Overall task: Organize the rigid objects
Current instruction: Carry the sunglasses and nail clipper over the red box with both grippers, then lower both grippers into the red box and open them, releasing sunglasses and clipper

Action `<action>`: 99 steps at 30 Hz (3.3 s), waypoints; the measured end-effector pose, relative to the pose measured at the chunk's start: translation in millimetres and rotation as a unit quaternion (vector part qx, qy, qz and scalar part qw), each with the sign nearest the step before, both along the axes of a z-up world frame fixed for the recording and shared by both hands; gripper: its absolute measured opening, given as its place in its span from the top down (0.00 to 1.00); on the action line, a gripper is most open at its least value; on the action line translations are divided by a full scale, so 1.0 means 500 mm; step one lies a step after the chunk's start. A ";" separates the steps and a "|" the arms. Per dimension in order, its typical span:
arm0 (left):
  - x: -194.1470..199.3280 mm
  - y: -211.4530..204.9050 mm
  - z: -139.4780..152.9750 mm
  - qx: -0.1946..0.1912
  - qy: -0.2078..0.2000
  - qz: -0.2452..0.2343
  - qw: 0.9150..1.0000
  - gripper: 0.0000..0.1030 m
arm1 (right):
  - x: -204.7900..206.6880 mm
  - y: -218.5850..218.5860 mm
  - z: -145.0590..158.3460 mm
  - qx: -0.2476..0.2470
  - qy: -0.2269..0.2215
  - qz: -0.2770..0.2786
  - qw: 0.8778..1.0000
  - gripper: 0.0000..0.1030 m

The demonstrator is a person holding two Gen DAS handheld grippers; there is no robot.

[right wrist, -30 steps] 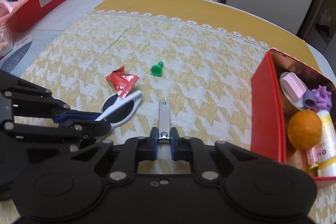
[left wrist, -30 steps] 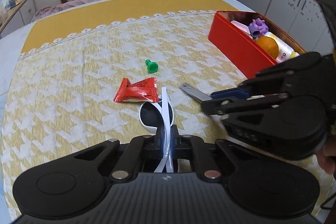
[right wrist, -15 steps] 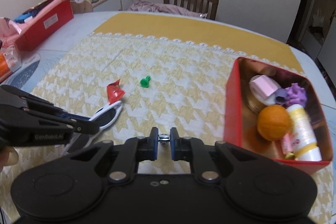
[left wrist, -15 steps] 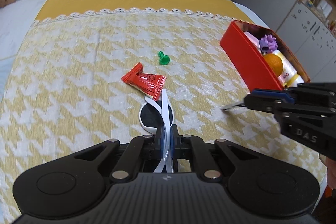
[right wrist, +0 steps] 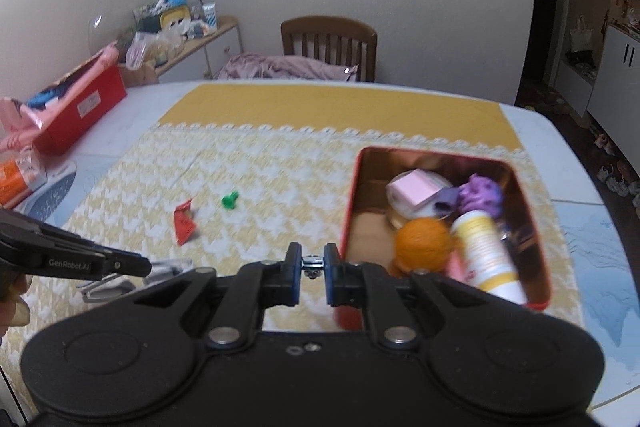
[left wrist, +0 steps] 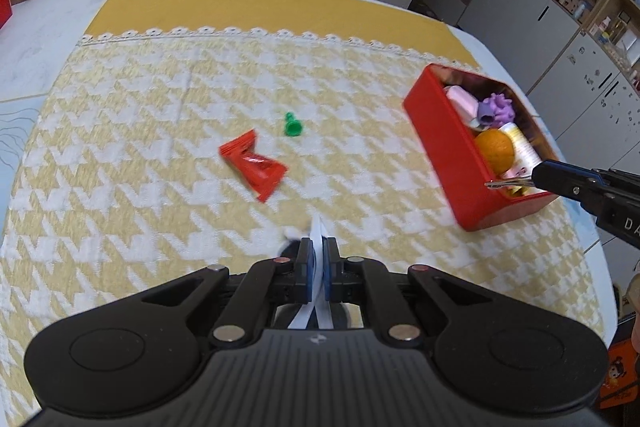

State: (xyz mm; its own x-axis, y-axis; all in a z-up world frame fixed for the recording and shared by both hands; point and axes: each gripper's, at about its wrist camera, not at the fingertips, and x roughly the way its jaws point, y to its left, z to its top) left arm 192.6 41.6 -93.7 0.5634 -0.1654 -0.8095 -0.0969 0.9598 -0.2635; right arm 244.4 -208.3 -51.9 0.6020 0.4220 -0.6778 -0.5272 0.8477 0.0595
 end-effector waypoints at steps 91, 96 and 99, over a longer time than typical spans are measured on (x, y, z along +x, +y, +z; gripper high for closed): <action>0.273 -0.350 0.134 0.084 -0.082 -0.053 0.992 0.68 | 0.158 -0.173 -0.067 -0.005 0.028 0.073 0.997 0.90; 0.308 -0.374 0.097 0.089 -0.055 -0.057 0.993 0.79 | 0.174 -0.175 -0.083 -0.009 0.033 0.087 0.996 0.91; 0.322 -0.378 0.073 0.096 -0.040 -0.053 0.993 0.79 | 0.182 -0.178 -0.090 -0.008 0.034 0.095 0.995 0.91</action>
State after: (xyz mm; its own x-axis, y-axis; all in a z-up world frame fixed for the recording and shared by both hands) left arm 353.9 -147.6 -57.2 0.6142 -0.0743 -0.7857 0.0213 0.9968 -0.0777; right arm 335.2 -297.4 -97.1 0.4647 0.5122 -0.7223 -0.6734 0.7341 0.0874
